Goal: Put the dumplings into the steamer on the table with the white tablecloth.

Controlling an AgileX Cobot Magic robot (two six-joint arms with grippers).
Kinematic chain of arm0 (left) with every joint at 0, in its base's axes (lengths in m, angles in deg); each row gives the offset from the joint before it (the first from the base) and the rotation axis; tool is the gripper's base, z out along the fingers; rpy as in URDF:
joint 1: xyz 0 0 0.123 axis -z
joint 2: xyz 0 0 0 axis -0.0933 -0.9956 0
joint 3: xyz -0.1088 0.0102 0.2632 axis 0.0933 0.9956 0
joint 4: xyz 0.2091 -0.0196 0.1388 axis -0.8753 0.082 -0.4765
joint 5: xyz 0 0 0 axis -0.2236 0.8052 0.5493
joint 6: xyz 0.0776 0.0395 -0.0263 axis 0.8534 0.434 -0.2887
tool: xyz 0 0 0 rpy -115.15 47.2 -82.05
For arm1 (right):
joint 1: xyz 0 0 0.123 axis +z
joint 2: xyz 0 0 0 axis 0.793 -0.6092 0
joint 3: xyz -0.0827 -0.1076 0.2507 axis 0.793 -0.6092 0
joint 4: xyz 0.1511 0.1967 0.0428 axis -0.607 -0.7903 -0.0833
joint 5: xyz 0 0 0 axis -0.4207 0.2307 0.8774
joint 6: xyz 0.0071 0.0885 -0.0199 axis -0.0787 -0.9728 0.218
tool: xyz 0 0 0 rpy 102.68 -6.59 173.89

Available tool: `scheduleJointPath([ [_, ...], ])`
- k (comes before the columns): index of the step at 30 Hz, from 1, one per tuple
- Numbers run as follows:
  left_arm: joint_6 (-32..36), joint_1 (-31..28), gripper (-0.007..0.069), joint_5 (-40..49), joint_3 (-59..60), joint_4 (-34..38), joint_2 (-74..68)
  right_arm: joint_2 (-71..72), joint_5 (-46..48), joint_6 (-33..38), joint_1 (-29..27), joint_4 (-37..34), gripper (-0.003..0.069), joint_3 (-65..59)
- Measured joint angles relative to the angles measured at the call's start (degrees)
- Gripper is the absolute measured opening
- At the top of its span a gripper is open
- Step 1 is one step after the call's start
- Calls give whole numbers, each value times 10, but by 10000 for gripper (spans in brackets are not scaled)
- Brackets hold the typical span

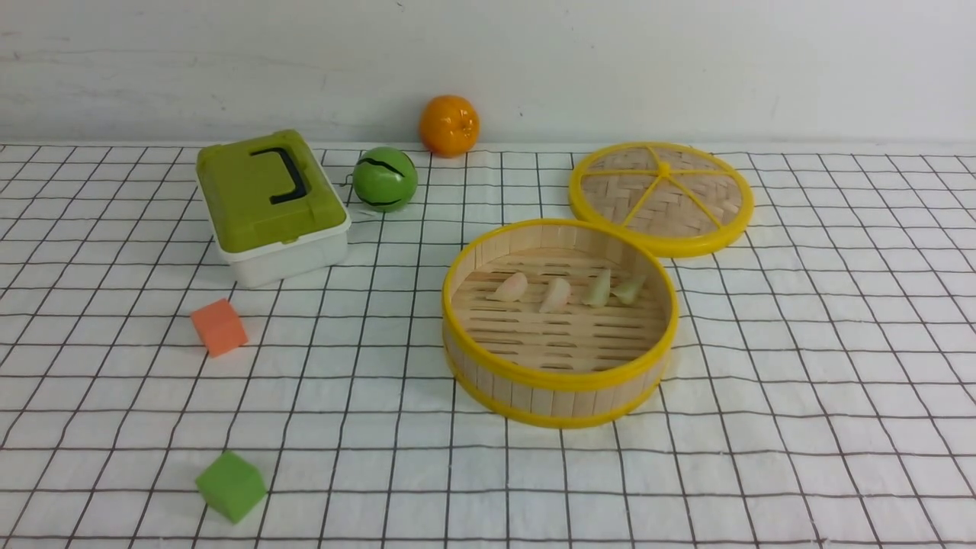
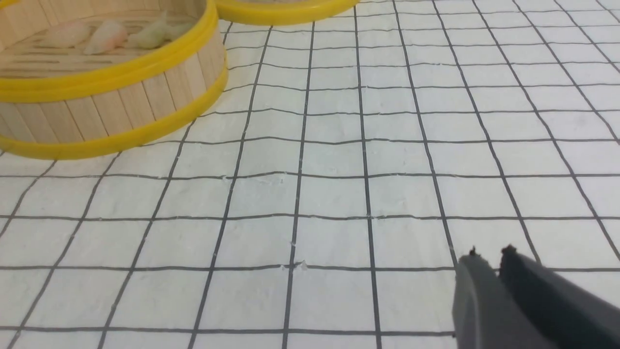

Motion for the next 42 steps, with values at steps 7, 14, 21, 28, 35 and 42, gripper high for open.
scheduleJointPath([
  [7, 4, 0, -12, 51, 0, 3, 0, 0, 0, 0, 0, 1, 78, 0],
  [14, 5, 0, -12, 52, 0, 3, 0, 0, 0, 0, 0, 1, 86, 0],
  [21, 5, 0, -12, 52, 0, 3, 0, 0, 0, 0, 0, 1, 93, 0],
  [28, 5, 0, -12, 52, 0, 3, 0, 0, 0, 0, 0, 1, 93, 0],
  [35, 7, 0, -12, 52, 0, 3, 0, 0, 0, 0, 0, 1, 95, 0],
  [42, 7, 0, -12, 52, 0, 3, 0, 0, 0, 0, 0, 1, 107, 0],
])
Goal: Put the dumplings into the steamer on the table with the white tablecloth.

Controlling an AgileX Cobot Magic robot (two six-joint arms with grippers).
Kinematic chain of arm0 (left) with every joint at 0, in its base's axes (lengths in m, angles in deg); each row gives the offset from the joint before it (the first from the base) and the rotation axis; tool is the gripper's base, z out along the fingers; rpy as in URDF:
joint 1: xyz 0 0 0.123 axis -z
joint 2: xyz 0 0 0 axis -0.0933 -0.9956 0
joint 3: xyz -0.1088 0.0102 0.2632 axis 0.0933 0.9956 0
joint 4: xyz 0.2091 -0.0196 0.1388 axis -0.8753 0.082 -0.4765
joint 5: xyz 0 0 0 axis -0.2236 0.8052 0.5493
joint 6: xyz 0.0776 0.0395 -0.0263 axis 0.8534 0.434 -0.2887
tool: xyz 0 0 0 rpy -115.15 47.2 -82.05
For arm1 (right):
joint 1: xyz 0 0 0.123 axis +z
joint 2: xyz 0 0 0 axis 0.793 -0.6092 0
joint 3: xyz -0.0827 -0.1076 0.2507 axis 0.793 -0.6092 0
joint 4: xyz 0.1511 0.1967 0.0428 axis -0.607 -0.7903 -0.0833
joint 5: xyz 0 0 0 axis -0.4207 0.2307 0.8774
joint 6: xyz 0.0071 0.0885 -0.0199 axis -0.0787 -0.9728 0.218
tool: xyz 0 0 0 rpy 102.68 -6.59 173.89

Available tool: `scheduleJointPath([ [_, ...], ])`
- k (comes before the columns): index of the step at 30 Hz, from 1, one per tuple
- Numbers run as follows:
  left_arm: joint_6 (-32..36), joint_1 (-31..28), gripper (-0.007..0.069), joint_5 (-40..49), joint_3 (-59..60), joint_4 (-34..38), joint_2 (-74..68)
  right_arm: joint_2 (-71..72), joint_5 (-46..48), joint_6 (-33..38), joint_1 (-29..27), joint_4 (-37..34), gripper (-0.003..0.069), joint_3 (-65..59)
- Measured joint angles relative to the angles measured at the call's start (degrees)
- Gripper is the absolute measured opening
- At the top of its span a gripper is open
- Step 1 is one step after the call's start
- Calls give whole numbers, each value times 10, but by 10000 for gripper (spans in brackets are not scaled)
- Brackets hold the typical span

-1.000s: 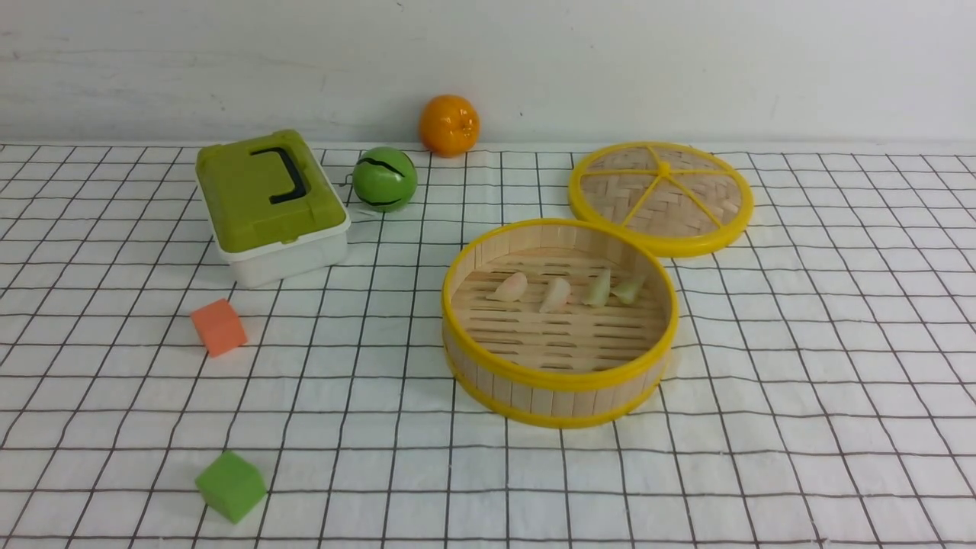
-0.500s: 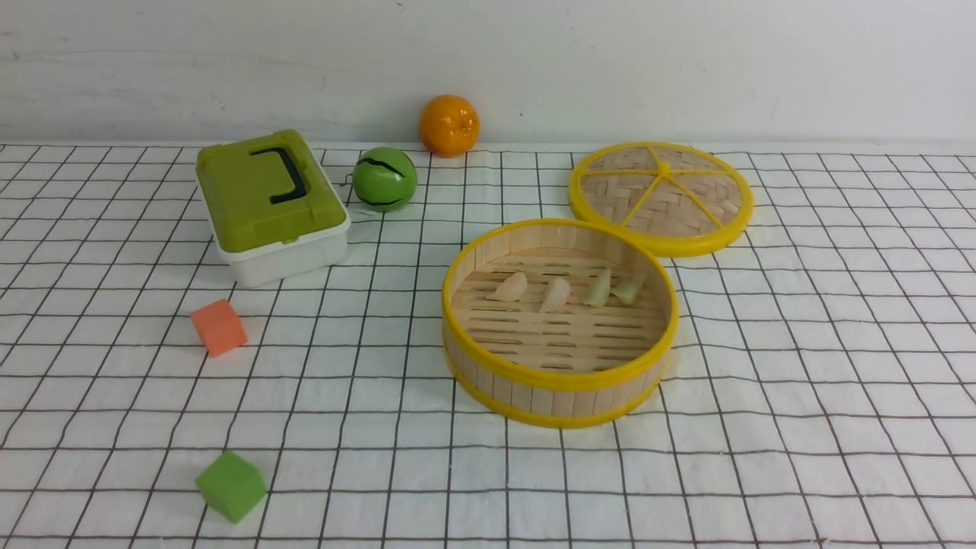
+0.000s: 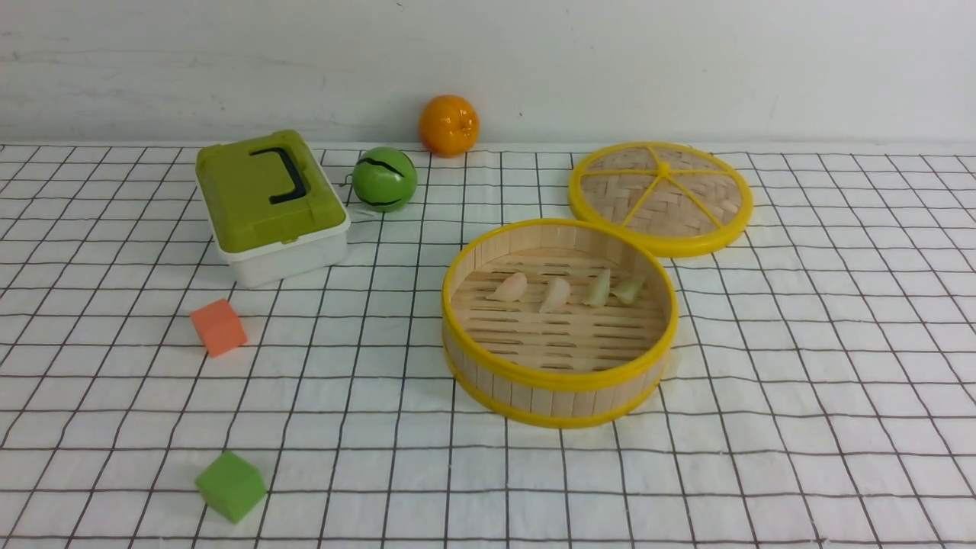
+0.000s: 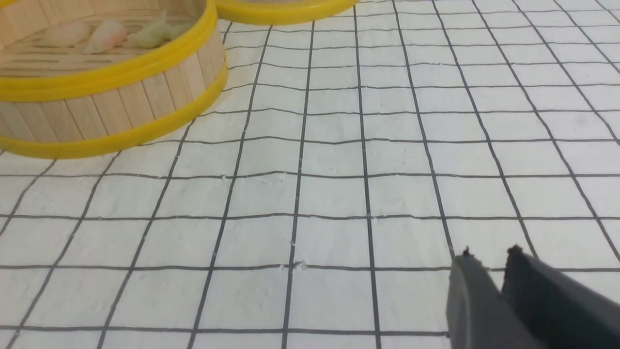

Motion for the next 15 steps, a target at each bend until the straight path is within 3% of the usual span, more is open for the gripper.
scheduleJointPath([
  [15, 0, 0, -11, 0, 0, 0, 0, 0, 0, 0, 0, 0, 124, 0],
])
